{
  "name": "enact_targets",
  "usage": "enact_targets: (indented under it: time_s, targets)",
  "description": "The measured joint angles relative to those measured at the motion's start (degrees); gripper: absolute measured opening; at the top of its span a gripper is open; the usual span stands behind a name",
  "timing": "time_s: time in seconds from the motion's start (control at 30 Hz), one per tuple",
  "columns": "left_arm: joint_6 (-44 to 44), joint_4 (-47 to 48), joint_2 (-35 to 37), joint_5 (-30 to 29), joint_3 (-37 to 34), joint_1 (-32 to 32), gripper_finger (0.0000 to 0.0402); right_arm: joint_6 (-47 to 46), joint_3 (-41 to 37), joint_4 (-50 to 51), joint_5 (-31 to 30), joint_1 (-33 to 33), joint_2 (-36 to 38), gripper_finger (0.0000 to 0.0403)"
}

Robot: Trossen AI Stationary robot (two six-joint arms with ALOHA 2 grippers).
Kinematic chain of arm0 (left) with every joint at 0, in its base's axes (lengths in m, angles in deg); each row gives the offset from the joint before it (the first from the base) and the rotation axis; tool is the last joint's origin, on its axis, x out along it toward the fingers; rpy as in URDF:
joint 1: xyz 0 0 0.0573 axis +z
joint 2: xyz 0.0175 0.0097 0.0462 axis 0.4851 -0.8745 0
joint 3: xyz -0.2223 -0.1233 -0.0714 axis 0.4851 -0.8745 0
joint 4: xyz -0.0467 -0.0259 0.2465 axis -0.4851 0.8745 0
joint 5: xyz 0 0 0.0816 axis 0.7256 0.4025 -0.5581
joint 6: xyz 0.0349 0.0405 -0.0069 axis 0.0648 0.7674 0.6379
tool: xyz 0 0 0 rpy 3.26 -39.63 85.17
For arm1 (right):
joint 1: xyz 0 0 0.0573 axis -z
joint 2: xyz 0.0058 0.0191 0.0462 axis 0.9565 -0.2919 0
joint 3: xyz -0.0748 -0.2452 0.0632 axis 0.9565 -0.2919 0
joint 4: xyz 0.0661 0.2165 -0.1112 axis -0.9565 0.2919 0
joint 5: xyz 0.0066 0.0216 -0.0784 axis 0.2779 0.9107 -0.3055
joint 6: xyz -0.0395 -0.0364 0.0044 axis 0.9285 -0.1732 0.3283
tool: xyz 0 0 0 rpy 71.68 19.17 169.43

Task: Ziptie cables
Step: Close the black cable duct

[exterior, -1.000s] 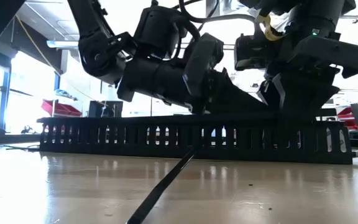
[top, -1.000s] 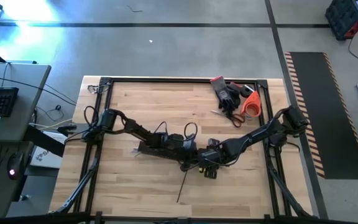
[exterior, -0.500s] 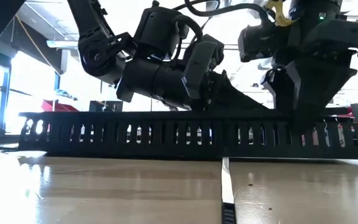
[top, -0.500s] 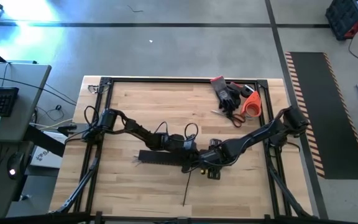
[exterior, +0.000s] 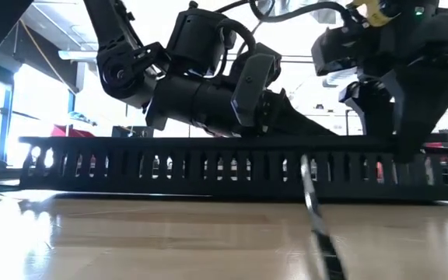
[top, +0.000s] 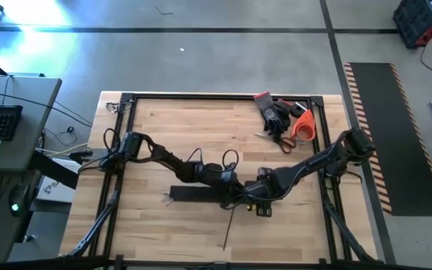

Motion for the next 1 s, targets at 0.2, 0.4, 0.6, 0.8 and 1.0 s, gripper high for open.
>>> enact_targets:
  time_s: [0.2, 0.4, 0.6, 0.8, 1.0]
  targets:
    - [1.0, -0.3, -0.1, -0.6, 0.0, -0.8, 0.0000, 0.4, -0.6, 0.5, -1.7, -3.0, 0.1, 0.0236]
    - [2.5, -0.2, -0.1, -0.7, 0.0, -1.0, 0.0000, 2.7, -2.8, -5.0, -4.8, -6.1, 0.2, 0.0259]
    - [3.8, -0.1, -0.1, -4.2, 0.0, -2.2, 0.0000, 0.5, -2.4, -5.5, -4.7, -6.3, 0.2, 0.0315]
    - [5.0, -0.1, -0.1, -8.7, 0.0, -3.3, 0.0000, -6.2, -2.2, -5.2, -16.0, -12.3, 4.6, 0.0316]
    - [5.6, -0.1, -0.1, -10.2, 0.0, -4.1, 0.0000, -21.9, -6.5, -12.5, -36.0, -21.2, 7.6, 0.0278]
